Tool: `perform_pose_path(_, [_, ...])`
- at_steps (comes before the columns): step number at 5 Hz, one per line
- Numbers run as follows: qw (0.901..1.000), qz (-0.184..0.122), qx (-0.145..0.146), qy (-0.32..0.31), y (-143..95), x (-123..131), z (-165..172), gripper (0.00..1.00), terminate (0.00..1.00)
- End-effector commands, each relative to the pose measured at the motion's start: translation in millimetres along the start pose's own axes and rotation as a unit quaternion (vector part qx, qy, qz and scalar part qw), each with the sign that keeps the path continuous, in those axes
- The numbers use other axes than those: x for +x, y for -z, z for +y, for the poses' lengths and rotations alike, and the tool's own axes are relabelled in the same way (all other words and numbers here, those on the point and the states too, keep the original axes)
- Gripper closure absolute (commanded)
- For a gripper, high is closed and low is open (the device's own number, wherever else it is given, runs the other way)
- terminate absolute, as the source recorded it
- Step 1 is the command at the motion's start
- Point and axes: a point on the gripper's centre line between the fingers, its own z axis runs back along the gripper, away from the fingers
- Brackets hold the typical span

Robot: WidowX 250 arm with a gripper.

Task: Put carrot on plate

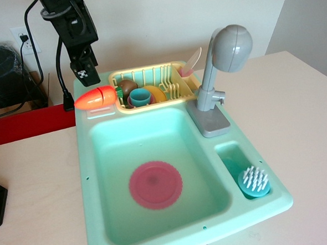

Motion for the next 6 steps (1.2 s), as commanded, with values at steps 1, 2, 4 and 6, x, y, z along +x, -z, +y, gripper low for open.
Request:
perform_pose_path(1, [1.0, 0.0, 0.0, 0.0, 0, 0, 0, 0.0, 0.0])
perform_pose_path(2, [0.9999, 0.01, 0.001, -0.005, 6, 3, 3, 0.0, 0.0])
perform_pose_path(4, [0.9996, 0.025, -0.008, -0.011, 24, 1, 4, 0.0, 0.0])
perform_pose_path(6, [0.9986, 0.05, -0.01, -0.014, 40, -5, 1, 0.0, 0.0])
